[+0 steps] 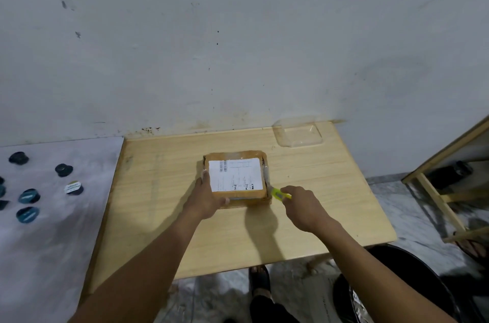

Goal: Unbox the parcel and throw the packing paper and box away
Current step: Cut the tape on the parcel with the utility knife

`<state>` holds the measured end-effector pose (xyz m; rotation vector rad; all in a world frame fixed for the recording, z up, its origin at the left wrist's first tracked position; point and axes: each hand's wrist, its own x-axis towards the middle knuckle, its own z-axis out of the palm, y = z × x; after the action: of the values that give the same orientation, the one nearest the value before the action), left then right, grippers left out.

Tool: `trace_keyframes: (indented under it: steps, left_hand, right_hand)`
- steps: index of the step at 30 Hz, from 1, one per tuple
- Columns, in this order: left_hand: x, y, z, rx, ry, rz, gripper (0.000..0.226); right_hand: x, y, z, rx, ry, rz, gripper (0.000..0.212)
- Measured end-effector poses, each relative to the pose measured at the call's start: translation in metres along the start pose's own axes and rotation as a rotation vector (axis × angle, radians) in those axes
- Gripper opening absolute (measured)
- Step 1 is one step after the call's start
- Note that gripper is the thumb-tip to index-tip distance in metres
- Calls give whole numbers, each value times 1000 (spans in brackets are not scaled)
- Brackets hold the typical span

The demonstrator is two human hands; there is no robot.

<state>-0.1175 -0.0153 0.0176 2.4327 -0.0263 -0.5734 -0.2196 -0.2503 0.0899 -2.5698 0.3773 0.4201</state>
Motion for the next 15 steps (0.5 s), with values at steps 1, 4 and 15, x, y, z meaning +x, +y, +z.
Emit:
trace_keyframes:
  steps: [1, 4, 15]
  left_hand:
    - [4, 2, -4, 59, 9, 6, 105]
    - [7, 23, -7, 301, 111, 31, 76]
    - [-8, 79, 70, 493, 14, 204, 67]
  right_hand:
    - [-1, 5, -6, 52, 38, 5, 37]
    - [-2, 23, -20, 187, 148, 43, 37]
    - [8, 36, -22, 418, 247, 65, 35]
